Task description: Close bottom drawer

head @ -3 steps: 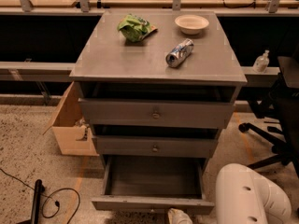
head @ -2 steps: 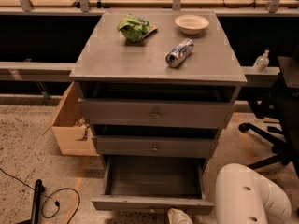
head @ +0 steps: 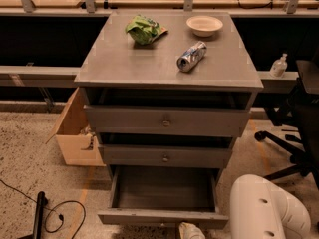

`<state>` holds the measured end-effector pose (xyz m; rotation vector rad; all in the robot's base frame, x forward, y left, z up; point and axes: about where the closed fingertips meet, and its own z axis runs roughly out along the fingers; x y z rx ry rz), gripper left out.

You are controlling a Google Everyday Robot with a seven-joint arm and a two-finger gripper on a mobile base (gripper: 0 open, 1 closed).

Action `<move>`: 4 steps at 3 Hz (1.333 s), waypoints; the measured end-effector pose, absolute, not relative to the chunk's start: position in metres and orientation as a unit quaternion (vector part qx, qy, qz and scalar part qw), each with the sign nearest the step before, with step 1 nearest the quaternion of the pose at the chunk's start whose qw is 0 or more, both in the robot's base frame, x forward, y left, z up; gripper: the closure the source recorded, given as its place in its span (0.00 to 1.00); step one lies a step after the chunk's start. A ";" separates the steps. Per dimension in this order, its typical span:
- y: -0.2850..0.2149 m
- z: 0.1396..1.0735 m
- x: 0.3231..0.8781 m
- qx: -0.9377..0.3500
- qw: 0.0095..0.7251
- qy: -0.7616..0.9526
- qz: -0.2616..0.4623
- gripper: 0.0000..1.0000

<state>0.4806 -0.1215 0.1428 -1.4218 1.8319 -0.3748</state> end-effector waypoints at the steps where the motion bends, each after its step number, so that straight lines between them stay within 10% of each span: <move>1: -0.128 0.162 0.465 -0.551 0.370 0.738 -0.124 1.00; 4: -0.171 0.277 0.409 -0.491 0.331 0.805 -0.045 1.00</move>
Offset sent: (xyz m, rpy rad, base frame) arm -0.0839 -0.0406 0.1021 0.1829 0.3518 -0.1360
